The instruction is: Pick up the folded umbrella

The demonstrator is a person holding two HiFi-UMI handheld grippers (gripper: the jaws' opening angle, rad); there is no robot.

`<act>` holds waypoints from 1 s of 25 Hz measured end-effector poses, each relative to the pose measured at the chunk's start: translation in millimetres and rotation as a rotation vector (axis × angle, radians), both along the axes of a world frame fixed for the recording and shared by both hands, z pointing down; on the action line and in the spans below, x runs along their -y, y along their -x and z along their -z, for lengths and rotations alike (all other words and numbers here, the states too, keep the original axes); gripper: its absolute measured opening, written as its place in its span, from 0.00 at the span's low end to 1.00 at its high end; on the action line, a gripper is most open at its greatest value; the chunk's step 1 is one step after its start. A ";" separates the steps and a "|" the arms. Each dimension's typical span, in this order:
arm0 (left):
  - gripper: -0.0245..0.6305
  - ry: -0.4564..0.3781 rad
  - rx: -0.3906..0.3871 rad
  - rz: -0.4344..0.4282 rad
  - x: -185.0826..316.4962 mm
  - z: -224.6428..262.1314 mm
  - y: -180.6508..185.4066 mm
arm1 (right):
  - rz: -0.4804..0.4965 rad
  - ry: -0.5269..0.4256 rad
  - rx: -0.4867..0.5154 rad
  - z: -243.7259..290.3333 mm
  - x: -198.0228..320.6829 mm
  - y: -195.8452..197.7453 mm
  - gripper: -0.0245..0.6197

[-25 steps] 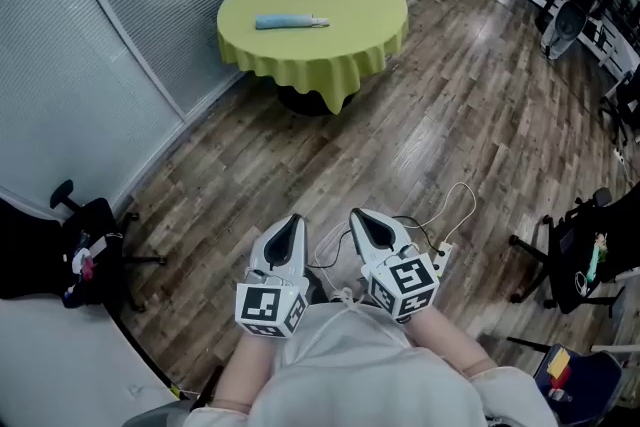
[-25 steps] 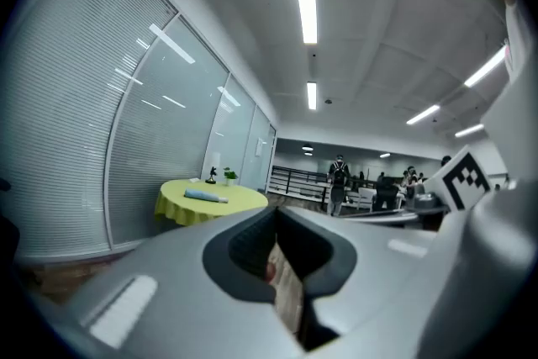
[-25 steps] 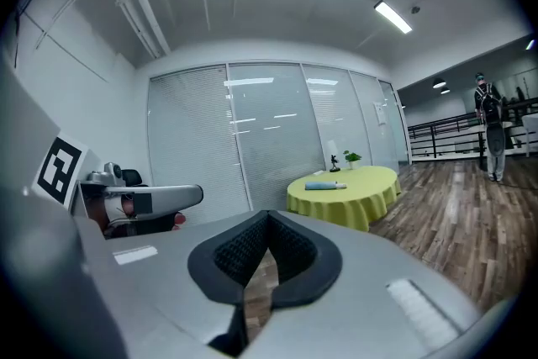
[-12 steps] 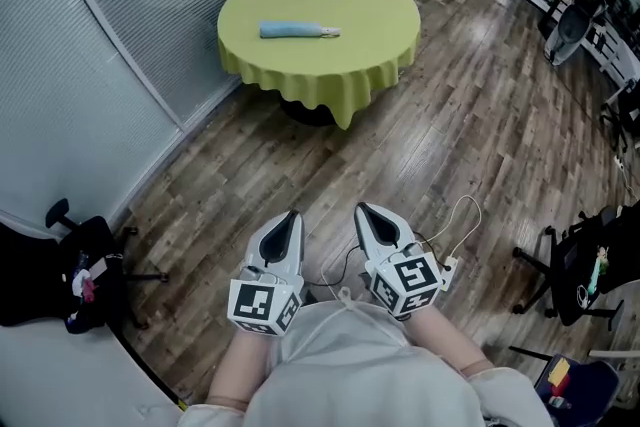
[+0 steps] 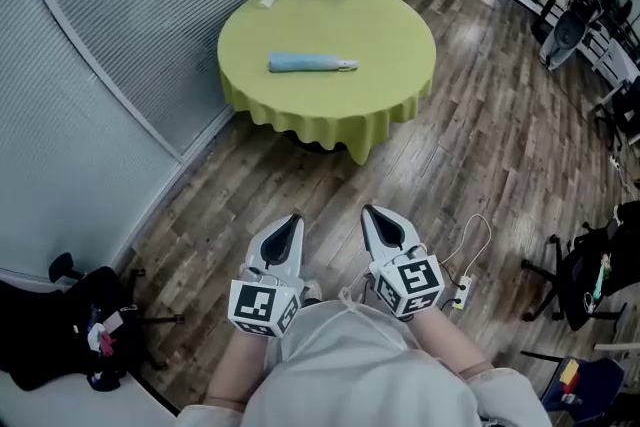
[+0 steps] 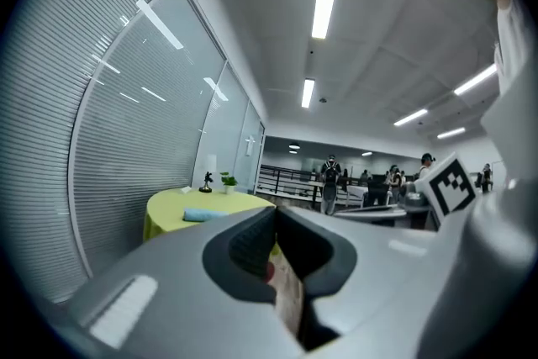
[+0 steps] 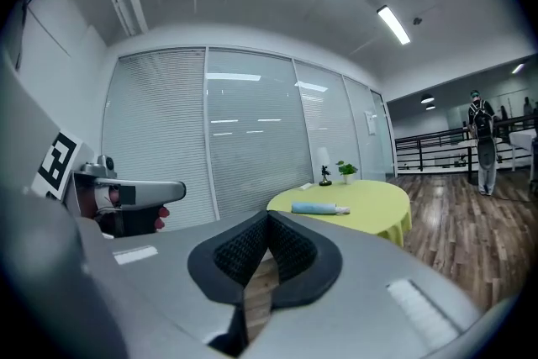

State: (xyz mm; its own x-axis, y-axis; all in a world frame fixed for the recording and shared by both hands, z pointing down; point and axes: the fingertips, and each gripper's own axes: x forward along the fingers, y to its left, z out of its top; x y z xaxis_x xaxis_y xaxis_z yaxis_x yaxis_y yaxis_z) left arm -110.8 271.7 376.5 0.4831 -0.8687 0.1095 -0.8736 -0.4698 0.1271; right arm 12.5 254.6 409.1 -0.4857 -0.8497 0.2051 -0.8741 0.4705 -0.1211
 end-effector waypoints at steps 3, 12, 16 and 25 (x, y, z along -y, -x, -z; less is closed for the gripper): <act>0.05 0.022 -0.003 0.017 38.0 -3.9 33.5 | -0.023 0.014 -0.008 -3.3 34.3 21.3 0.04; 0.05 0.076 -0.016 0.036 115.3 -29.0 65.4 | -0.040 0.069 -0.005 -19.5 112.7 48.6 0.04; 0.05 0.070 -0.004 0.065 162.9 -31.4 68.4 | -0.017 0.039 0.003 -17.4 164.4 51.1 0.04; 0.05 0.032 0.006 0.208 302.6 -23.2 51.7 | 0.079 0.031 0.016 -23.6 315.7 28.8 0.04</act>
State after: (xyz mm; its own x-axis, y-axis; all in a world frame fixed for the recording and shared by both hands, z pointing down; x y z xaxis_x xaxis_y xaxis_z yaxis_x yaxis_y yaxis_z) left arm -162.4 -30.9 399.7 0.2928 -0.9457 0.1409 -0.9522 -0.2750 0.1332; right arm -16.2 -61.1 432.7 -0.5541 -0.8021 0.2230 -0.8325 0.5333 -0.1503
